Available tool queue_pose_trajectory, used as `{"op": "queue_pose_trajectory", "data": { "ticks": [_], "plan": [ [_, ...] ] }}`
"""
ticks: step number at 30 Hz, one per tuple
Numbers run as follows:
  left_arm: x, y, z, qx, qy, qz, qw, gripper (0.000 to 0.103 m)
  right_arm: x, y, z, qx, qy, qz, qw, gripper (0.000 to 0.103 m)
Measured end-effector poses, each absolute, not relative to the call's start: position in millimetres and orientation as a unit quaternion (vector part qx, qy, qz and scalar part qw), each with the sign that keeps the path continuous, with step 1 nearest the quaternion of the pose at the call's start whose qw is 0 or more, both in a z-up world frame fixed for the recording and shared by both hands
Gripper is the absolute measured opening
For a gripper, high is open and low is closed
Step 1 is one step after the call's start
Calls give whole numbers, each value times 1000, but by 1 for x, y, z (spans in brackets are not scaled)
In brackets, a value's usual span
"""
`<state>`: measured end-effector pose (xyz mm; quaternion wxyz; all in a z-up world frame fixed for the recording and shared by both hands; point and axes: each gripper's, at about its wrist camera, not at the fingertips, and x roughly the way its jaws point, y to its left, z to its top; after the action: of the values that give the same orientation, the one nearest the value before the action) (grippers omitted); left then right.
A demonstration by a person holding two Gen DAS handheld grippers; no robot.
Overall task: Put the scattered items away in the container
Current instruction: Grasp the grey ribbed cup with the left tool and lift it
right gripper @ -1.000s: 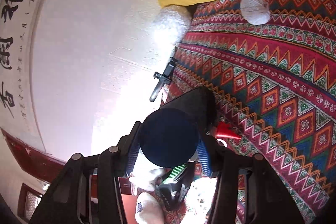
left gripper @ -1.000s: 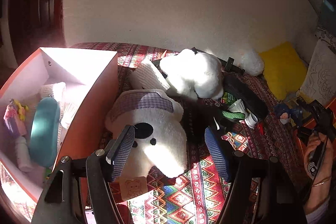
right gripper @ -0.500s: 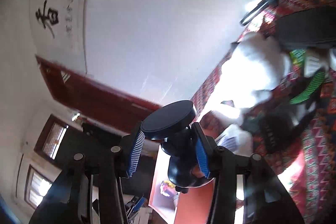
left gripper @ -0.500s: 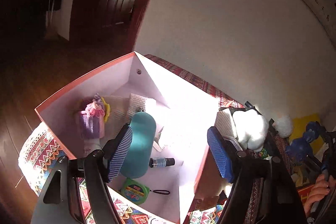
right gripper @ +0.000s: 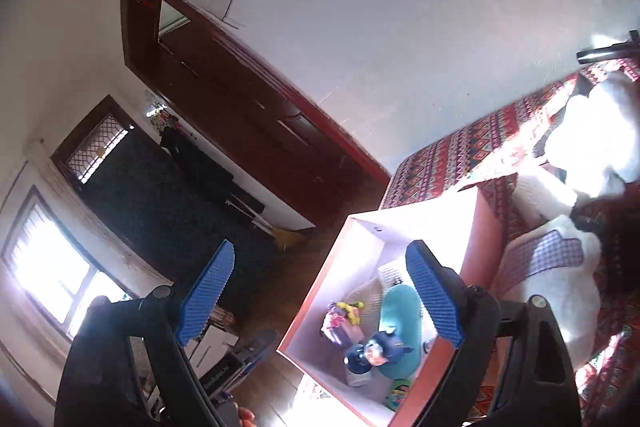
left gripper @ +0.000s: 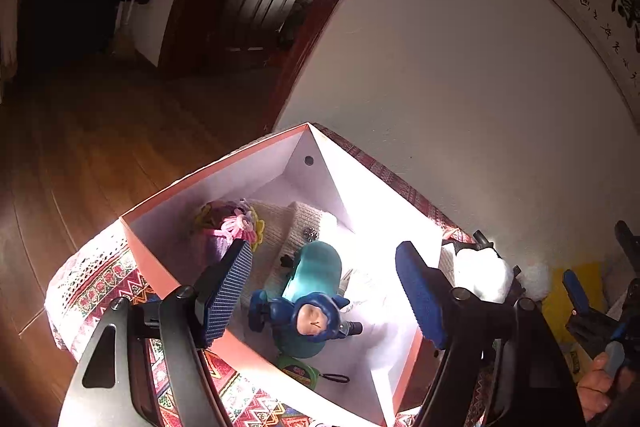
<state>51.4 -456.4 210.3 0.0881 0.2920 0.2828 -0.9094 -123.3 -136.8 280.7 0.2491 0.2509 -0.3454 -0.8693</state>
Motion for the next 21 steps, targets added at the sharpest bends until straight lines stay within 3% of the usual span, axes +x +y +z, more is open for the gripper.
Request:
{"op": "queue_pose_trajectory", "data": {
  "ticks": [8, 13, 21],
  "plan": [
    [31, -356, 222, 305, 192, -933, 14, 74, -55, 25, 228, 221, -428, -870, 104, 88],
    [15, -204, 199, 342, 56, -935, -72, 74, -5, 146, 201, 155, -516, -843, 10, 87],
    [-36, 32, 145, 383, -105, -900, -181, 74, 36, 257, 190, 97, -562, -820, -39, 86]
  ]
}}
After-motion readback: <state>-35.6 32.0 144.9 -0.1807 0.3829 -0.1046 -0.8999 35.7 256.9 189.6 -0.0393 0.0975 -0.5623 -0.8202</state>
